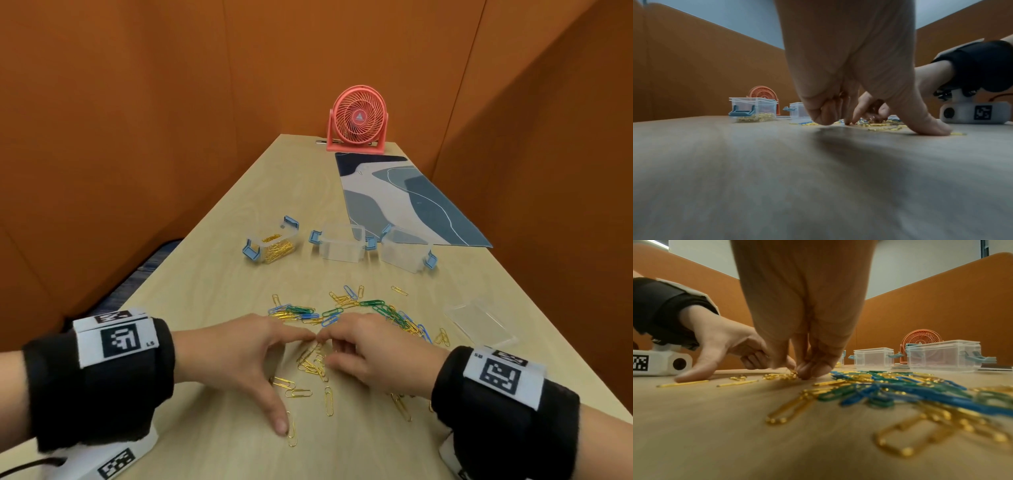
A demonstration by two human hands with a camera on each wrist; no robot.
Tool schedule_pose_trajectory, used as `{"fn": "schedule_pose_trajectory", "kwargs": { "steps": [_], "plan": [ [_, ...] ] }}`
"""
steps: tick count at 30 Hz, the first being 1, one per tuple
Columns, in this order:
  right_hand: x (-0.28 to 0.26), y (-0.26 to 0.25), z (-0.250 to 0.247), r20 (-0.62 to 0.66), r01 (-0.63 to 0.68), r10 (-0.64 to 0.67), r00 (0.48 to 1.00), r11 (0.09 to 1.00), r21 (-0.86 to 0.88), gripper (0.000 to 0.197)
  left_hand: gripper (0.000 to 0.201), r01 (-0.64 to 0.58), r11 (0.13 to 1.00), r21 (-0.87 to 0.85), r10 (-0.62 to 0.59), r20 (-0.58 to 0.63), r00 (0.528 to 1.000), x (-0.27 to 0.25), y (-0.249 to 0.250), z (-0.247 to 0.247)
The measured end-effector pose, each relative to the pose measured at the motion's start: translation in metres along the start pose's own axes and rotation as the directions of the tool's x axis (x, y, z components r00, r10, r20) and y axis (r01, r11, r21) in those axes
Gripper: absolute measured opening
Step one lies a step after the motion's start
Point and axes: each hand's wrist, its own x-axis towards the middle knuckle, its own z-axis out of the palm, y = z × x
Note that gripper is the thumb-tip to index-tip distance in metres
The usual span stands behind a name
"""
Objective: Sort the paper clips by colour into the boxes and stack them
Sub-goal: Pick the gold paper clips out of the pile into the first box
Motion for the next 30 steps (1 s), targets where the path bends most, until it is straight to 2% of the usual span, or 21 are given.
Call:
{"fn": "schedule_pose_trajectory", "kwargs": {
  "steps": [3,5,7,14,18,22,27,30],
  "plan": [
    [-0.004,-0.002,0.001,0.064,-0.052,0.052,0.997,0.999,0.006,0.066,0.089,-0.017,0.999,0.04,0.02,-0.081,0.996,0.006,-0.004,0.002],
    [-0.004,-0.003,0.0,0.058,-0.073,0.074,0.996,0.997,-0.017,0.076,0.077,0.018,0.999,0.027,-0.015,-0.136,0.991,0.009,-0.008,0.004],
    [-0.001,-0.004,-0.001,0.034,-0.074,0.074,0.997,0.997,0.003,0.071,0.063,0.02,1.0,0.016,-0.018,-0.164,0.986,0.013,-0.009,0.005],
    [0.008,-0.007,-0.002,0.009,-0.133,0.133,0.991,0.983,0.124,0.029,0.024,-0.065,0.998,-0.001,0.063,-0.209,0.976,0.018,-0.005,0.005],
    [0.009,-0.007,-0.003,0.028,-0.123,0.121,0.992,0.987,0.106,0.016,0.018,-0.036,0.998,0.054,0.046,-0.18,0.983,0.019,-0.003,0.005],
    [0.007,-0.006,-0.002,0.06,-0.094,0.09,0.994,0.994,0.056,0.014,0.006,0.002,0.994,0.108,0.006,-0.071,0.997,0.02,0.002,0.005],
    [0.004,-0.006,0.001,0.087,-0.076,0.079,0.993,0.997,-0.031,0.018,0.016,0.011,0.996,0.089,-0.014,0.03,0.999,0.023,0.004,0.004],
    [0.003,-0.005,0.001,0.084,-0.057,0.063,0.994,0.996,-0.068,0.018,0.011,0.006,0.997,0.078,-0.011,0.069,0.998,0.025,0.005,0.003]
  ]
}}
